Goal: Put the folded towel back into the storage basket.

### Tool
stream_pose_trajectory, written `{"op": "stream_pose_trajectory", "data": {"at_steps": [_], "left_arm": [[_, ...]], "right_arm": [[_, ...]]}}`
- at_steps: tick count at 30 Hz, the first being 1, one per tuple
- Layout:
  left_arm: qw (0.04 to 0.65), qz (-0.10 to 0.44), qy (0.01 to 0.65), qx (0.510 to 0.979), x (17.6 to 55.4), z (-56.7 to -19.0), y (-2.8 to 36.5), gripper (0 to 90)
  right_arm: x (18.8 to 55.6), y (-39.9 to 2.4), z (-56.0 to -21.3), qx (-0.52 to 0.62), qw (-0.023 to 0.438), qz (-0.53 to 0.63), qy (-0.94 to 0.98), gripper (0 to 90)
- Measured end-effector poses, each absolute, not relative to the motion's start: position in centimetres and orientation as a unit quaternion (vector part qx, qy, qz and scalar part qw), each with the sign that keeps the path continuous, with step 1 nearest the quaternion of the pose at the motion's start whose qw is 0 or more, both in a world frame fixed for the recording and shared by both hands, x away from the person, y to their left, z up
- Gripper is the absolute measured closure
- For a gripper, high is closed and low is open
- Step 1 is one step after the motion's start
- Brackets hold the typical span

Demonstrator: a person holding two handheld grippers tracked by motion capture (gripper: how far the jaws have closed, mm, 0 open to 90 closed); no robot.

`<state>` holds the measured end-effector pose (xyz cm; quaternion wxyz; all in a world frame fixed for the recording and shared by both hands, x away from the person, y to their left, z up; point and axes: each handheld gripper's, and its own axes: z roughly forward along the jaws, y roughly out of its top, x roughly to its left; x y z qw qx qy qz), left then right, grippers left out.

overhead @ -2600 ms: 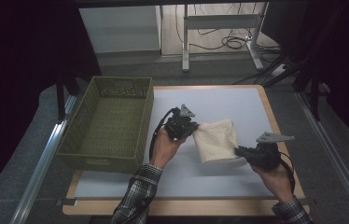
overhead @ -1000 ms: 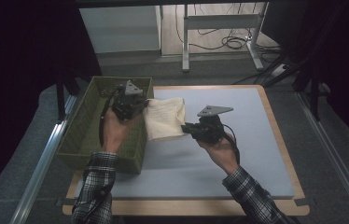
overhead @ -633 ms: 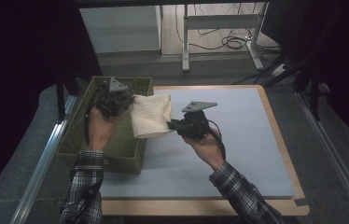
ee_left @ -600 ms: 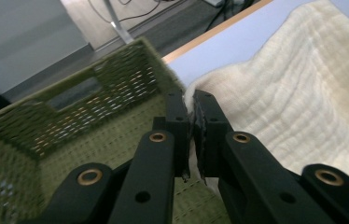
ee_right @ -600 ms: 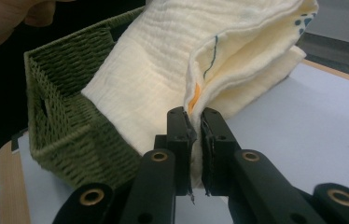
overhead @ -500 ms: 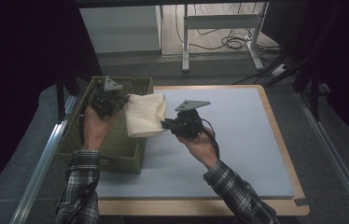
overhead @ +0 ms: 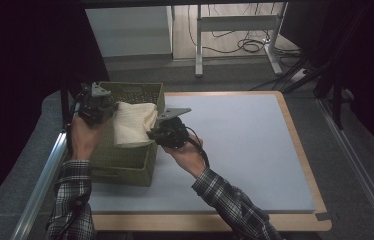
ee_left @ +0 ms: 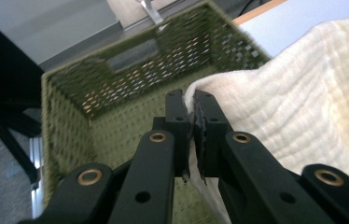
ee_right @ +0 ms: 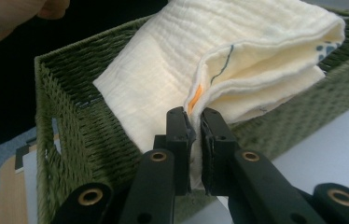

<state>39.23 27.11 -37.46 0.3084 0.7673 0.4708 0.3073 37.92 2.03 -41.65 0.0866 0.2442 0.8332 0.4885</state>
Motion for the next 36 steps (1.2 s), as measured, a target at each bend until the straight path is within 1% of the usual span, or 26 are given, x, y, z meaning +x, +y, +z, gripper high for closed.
{"op": "stream_pose_trajectory", "data": {"at_steps": [13,17,22,27,30,32,36], "left_arm": [[0.275,0.293,0.506,0.763,39.8,-40.0,31.4,85.5],[0.265,0.287,0.512,0.765,40.2,-40.7,32.3,85.5],[0.254,0.279,0.512,0.771,41.1,-41.4,32.5,85.3],[0.225,0.271,0.512,0.783,42.3,-42.5,32.4,85.2],[0.217,0.257,0.511,0.791,43.0,-43.3,32.4,85.1],[0.212,0.246,0.513,0.795,43.4,-43.7,32.4,85.1],[0.193,0.228,0.509,0.807,44.3,-44.6,32.2,84.9]], "right_arm": [[38.6,8.0,-43.5,0.241,0.072,0.454,0.855,82.8],[38.7,9.6,-43.8,0.235,0.076,0.44,0.863,82.8],[38.7,11.3,-44.2,0.226,0.085,0.417,0.876,82.8],[39.1,12.3,-44.5,0.227,0.088,0.398,0.884,82.6],[39.3,12.7,-44.4,0.226,0.094,0.384,0.89,82.5],[39.5,13.0,-44.4,0.225,0.106,0.368,0.896,82.4],[39.9,13.4,-44.5,0.227,0.104,0.349,0.904,82.3]]}}
